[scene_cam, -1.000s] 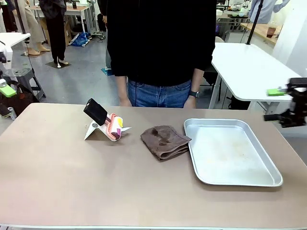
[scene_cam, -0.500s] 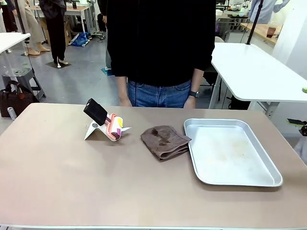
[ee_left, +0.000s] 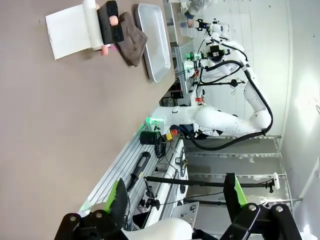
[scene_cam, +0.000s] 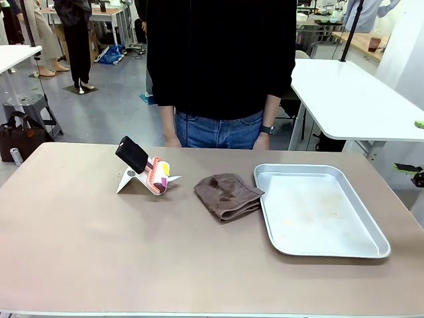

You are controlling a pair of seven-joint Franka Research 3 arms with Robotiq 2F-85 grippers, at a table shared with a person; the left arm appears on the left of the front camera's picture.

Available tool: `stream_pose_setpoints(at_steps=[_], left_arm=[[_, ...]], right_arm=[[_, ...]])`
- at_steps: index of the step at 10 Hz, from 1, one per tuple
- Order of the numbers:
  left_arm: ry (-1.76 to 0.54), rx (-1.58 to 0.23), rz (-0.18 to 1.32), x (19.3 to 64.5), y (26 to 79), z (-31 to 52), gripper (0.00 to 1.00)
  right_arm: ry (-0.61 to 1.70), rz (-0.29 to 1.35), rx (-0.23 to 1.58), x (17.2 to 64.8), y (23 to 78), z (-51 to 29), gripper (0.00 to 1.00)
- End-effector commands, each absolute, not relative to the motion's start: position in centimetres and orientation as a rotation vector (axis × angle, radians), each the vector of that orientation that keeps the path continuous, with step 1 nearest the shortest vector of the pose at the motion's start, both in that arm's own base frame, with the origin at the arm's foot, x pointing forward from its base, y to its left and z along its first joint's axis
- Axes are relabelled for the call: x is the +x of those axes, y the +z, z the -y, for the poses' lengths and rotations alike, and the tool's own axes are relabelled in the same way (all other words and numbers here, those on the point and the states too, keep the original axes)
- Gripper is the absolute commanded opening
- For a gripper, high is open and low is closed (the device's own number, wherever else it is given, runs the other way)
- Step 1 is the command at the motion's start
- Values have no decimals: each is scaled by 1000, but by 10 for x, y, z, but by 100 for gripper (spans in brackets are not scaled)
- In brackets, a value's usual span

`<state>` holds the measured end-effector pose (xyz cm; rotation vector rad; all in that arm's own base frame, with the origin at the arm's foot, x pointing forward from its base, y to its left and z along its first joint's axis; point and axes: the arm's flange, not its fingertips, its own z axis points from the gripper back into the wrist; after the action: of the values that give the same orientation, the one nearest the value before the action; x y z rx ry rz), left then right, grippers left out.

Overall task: Clean the surface of the table.
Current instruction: Return the Lint Roller and towel to their original positions.

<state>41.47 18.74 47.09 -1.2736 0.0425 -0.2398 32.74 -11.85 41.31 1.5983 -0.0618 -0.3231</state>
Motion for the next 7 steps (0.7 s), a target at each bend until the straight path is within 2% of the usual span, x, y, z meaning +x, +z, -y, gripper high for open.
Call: stream_pose_setpoints(at_steps=[1,7], left_arm=[[-231,-1262,-43,409,469,-186,100],[-231,-1262,-43,409,469,-186,100]], right_arm=[[-313,62,1600,321,414,117,100],[-313,62,1600,321,414,117,100]])
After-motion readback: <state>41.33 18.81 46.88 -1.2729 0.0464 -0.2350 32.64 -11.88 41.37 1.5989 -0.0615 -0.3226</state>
